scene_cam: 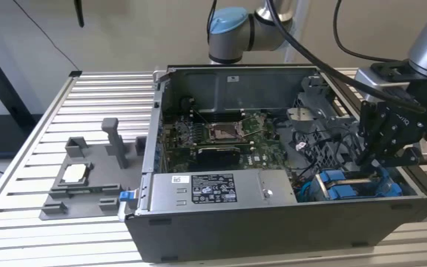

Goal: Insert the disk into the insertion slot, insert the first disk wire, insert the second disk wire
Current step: 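Insert the first disk wire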

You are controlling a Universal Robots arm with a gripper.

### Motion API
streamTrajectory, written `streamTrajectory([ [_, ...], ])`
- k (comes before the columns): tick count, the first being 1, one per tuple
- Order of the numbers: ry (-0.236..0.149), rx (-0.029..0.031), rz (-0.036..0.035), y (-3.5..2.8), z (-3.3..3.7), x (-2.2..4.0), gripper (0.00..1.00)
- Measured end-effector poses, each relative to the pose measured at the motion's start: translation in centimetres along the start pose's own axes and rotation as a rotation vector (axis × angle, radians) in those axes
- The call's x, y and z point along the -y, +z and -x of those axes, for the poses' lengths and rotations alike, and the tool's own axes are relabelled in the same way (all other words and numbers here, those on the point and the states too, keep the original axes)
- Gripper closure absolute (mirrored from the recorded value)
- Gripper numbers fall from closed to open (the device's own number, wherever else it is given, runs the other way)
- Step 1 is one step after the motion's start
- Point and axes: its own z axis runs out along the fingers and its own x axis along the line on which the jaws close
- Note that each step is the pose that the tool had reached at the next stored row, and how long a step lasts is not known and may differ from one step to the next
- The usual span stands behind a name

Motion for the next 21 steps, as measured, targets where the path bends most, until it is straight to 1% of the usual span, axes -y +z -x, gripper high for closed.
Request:
streamTrajectory([
  [3, 0.005, 0.0001, 0.0026, 0.03, -0.03, -0.01, 0.8],
  [8, 0.011, -0.0004, 0.004, 0.22, -0.08, 0.01, 0.8],
  [11, 0.013, 0.0018, 0.0062, 0.37, -0.19, 0.05, 0.8],
  [14, 0.015, 0.0002, 0.0065, 0.36, -0.24, 0.05, 0.8],
  [18, 0.016, 0.0003, 0.0068, 0.65, -0.29, 0.06, 0.8],
  [21, 0.016, -0.0006, 0.0077, 0.71, -0.3, 0.07, 0.8],
])
